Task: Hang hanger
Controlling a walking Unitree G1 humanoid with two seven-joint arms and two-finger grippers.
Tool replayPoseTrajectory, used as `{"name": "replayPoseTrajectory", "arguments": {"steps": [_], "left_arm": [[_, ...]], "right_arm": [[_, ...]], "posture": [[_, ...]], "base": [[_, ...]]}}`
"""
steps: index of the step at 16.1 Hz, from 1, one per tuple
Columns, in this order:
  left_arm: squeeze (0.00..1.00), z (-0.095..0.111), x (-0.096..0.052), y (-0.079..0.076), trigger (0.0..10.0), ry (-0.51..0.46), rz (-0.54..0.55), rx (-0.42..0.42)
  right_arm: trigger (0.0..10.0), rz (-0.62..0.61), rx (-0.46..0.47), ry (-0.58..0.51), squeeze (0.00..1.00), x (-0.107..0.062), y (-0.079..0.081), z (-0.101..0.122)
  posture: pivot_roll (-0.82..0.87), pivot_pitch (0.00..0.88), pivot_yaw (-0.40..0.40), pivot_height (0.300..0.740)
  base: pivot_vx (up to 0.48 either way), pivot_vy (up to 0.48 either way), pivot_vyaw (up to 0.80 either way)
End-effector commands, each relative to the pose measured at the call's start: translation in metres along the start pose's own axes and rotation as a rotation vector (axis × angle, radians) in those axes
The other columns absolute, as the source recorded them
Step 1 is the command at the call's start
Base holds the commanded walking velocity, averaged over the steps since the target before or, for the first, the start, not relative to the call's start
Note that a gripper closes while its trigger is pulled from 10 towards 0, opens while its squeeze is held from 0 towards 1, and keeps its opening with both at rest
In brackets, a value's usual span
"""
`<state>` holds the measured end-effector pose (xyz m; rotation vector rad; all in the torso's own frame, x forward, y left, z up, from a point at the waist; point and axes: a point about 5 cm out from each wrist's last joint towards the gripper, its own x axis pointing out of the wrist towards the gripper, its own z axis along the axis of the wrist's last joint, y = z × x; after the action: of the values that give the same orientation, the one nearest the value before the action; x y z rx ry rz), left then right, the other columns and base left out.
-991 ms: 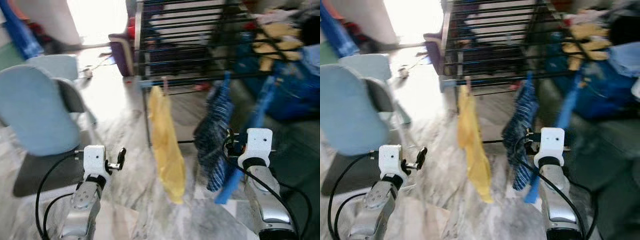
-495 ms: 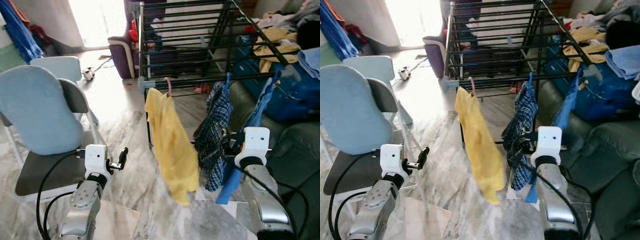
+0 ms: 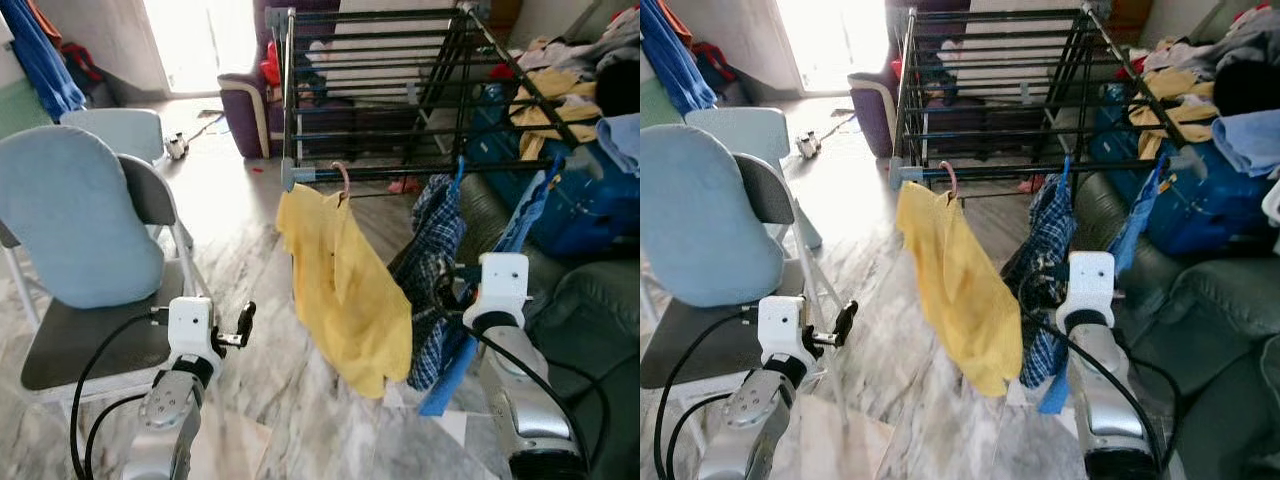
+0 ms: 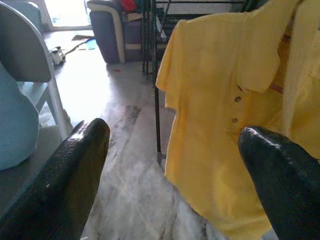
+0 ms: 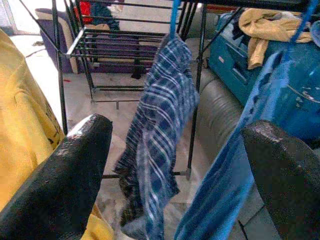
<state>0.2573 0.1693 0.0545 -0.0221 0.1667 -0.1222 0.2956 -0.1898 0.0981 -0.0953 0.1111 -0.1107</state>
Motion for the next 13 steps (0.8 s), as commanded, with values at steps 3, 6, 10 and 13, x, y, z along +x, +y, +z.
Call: {"name": "replayPoseTrajectory", "arguments": {"steps": [3, 6, 10, 13], "left_arm": [[0.00, 0.0059, 0.0020, 0.0001, 10.0, -0.015, -0.010, 0.012], [0.00, 0.0063, 0.0040, -0.0011, 10.0, -0.013, -0.020, 0.012], [0.00, 0.0060, 0.0044, -0.0019, 10.0, -0.007, -0.026, 0.020], [0.00, 0.0033, 0.0030, -0.0023, 10.0, 0.011, -0.024, 0.029]], "right_arm": [[10.0, 0.014, 0.011, 0.001, 0.22, 0.0032, 0.0023, 0.0023], [10.0, 0.007, 0.011, 0.003, 0.22, 0.0029, 0.0006, 0.0014], [10.0, -0.013, -0.025, -0.010, 0.23, 0.0019, 0.0006, 0.0032], [10.0, -0.011, -0.031, 0.006, 0.22, 0.0023, 0.0018, 0.0015]], "posture": [[-0.11, 0.000, 0.036, 0.740], [-0.12, 0.000, 0.041, 0.740], [-0.11, 0.000, 0.042, 0.740], [-0.11, 0.000, 0.035, 0.740]], "base": [[0.355, 0.000, 0.00], [0.356, 0.000, 0.00], [0.333, 0.000, 0.00], [0.000, 0.000, 0.00]]}}
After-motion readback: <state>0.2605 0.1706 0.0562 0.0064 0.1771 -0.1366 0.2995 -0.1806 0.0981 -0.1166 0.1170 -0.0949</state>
